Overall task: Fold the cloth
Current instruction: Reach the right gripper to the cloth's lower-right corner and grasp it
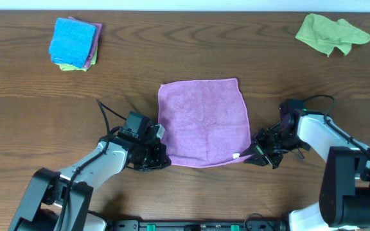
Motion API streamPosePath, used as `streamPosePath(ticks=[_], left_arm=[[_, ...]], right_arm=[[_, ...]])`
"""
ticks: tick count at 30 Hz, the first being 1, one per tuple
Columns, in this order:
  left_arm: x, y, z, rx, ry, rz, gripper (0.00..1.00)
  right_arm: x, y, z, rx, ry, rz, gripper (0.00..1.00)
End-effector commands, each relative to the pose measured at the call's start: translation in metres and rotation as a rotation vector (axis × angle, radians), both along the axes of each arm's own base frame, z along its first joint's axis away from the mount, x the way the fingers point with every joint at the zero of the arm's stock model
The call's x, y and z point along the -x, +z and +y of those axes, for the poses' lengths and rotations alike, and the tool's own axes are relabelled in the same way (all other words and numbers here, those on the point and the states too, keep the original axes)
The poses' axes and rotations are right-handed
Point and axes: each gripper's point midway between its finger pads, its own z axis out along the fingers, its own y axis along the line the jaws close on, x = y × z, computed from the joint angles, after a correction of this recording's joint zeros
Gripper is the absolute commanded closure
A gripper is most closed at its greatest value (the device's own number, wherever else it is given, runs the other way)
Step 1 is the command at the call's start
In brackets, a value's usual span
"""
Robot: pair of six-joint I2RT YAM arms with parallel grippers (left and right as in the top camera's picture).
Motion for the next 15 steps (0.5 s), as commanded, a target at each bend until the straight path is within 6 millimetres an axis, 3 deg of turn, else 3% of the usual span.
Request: streamPosePath(ticks=[1,3,5,9,15], left_arm=[[-0.003,0.001,0.002,-0.012,0.003,-0.016,0.94],[-0.003,0.001,0.002,-0.012,0.003,-0.017,0.94],[-0.003,0.001,0.002,-0.012,0.003,-0.017,0.94],[-0.003,0.001,0.002,-0.012,0.003,-0.017,0.94],[-0.003,0.001,0.002,-0.012,0.003,-0.016,0.94]], right_arm=[[-0.002,0.001,0.001,0.003,0.018,-0.009,0.86],[0.000,-0.001,-0.002,0.025,0.023,0.000,0.88],[0.001,-0.003,-0.005,0.044,0.034,-0.001,0.73],[0.000,-0.005,-0.007,0.058,0.036,-0.010,0.54],[-0.010,-0.006,-0.007,0.056,0.006,-0.033,0.55]])
